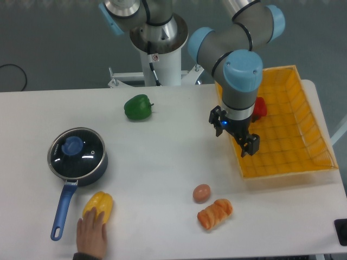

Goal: Open the lid

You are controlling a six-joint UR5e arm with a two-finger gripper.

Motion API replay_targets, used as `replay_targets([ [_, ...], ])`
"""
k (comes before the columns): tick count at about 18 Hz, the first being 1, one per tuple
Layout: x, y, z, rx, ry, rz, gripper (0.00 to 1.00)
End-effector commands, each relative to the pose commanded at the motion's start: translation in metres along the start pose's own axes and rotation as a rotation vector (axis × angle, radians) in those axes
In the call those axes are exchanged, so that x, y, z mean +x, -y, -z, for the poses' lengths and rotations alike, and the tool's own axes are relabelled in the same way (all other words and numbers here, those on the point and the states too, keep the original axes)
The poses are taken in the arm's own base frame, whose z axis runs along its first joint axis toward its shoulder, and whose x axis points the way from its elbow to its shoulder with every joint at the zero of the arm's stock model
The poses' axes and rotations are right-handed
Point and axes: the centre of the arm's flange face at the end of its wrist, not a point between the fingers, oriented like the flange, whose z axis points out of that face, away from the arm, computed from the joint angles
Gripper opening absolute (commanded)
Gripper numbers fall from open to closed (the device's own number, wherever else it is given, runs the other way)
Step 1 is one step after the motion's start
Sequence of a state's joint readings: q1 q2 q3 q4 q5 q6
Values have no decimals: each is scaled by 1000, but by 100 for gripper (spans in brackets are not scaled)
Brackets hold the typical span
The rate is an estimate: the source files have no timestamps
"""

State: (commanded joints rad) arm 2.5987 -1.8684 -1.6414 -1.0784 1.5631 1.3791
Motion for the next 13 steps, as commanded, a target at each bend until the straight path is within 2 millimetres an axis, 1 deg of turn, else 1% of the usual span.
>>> replay_targets([
  [1,3,4,0,-1,-3,6,100],
  [3,11,13,6,-1,3,8,100],
  [4,15,13,8,0,5,20,100],
  [6,25,13,14,6,8,96,100],
  [7,33,19,13,12,0,121,100],
  [9,50,49,12,7,-4,116,100],
  [13,83,102,17,15,-2,230,100],
])
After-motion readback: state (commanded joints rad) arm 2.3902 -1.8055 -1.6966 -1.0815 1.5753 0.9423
